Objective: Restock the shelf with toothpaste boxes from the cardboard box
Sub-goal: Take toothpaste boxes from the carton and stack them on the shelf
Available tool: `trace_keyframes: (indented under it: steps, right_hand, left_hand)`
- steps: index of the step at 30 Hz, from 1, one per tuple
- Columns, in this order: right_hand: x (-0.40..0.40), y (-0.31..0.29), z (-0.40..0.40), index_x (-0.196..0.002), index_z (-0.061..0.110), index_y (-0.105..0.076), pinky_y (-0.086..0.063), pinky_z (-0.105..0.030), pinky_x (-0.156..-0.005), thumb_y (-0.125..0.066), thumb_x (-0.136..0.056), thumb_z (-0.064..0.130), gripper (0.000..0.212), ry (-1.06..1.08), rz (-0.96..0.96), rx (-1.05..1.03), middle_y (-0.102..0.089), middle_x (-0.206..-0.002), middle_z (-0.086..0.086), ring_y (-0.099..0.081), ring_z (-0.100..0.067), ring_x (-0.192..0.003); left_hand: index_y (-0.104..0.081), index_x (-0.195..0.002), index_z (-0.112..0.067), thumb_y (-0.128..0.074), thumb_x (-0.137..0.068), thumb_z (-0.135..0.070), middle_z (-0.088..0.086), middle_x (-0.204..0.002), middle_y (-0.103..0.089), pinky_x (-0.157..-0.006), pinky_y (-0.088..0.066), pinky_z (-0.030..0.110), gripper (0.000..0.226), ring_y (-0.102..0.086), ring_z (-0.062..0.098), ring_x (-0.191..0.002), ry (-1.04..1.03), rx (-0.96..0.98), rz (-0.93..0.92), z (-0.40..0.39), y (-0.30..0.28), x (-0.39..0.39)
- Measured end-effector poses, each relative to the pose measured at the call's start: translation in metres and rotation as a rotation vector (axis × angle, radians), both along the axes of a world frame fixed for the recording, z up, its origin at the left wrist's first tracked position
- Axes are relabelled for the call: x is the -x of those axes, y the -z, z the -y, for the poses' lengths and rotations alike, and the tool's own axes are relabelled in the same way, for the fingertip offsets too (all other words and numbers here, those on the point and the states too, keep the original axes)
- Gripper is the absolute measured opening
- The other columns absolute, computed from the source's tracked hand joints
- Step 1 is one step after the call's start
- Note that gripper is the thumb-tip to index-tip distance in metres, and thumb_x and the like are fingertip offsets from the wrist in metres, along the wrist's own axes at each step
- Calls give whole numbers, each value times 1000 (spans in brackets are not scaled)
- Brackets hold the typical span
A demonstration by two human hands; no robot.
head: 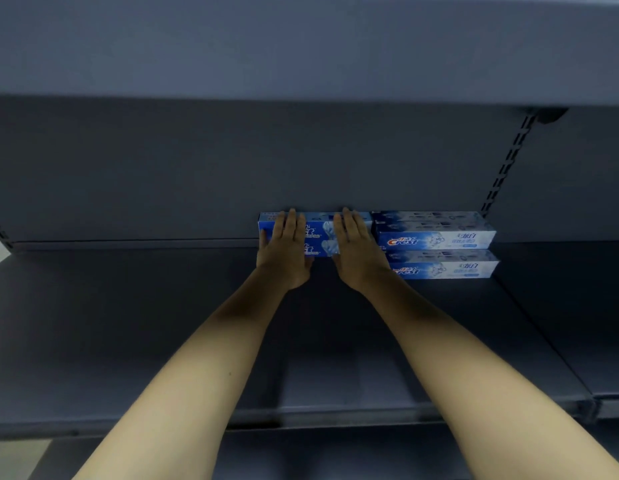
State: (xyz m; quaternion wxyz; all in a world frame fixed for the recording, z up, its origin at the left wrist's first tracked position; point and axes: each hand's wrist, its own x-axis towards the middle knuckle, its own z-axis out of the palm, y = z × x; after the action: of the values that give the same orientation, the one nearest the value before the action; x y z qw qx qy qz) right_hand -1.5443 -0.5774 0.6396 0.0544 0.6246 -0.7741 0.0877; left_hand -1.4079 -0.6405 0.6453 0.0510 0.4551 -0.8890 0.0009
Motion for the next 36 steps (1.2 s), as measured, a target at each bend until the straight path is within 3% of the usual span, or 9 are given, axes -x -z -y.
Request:
trace_keyframes:
  steps: [6, 18, 20, 24, 29, 33, 36]
  right_hand:
    - [-22, -21, -25, -150, 11, 11, 2, -41, -120, -41, -99, 24, 74, 24, -25, 42, 15, -158, -11, 13, -26, -146]
    - [-41, -7, -153, -152, 11, -6, 3, -35, -119, -35, -101, 26, 61, -73, 7, 12, 4, -160, -9, 4, -24, -147]
    - [-38, -2, -179, -150, 7, -20, -4, -36, -119, -41, -98, 23, 58, -93, 12, 70, -9, -158, -14, -7, -28, -147]
    - [-32, 24, -230, -121, -2, -60, -41, -48, -102, -72, -76, 14, 49, -80, -3, 236, -53, -133, -24, -52, -38, -123]
    - [-28, 67, -293, -130, 2, -54, -36, -46, -107, -63, -85, 18, 49, -60, -6, 197, -46, -142, -18, -45, -32, -131]
    - [-27, 116, -334, -130, 2, -55, -39, -46, -104, -71, -80, 22, 56, -22, 35, 44, -49, -139, -19, -48, -32, -128]
    - [-25, 155, -360, -139, 4, -43, -30, -44, -112, -61, -89, 25, 58, -12, 74, -33, -36, -149, -17, -37, -31, -137]
  left_hand:
    - [14, -150, -20, -39, -96, -47, 12, -157, 17, -114, 2, 54, 80, 17, 25, -145, -64, 107, 120, -26, -15, -3]
    - [5, -152, -19, -33, -99, -45, 9, -159, 7, -117, -1, 46, 70, 7, 25, -147, -146, 21, 21, -162, -9, -16]
    - [0, -152, -16, -35, -98, -41, 10, -159, 0, -117, -5, 46, 69, 0, 25, -147, -153, 50, -42, -191, -4, -12]
    - [-10, -151, -10, -40, -96, -37, 13, -158, -10, -117, -7, 44, 68, -9, 26, -146, -99, 161, -155, -250, 19, -2]
    - [-15, -151, -9, -38, -98, -33, 13, -158, -9, -118, -1, 40, 63, -7, 24, -147, -53, 170, -146, -314, 65, 6]
    - [-34, -145, -4, -57, -89, -28, 18, -151, -31, -116, -18, 43, 65, -29, 30, -141, -65, 119, -124, -354, 119, 3]
    - [-15, -151, -7, -44, -96, -29, 15, -157, -14, -118, -6, 40, 65, -12, 27, -146, -58, 5, -33, -375, 159, -4]
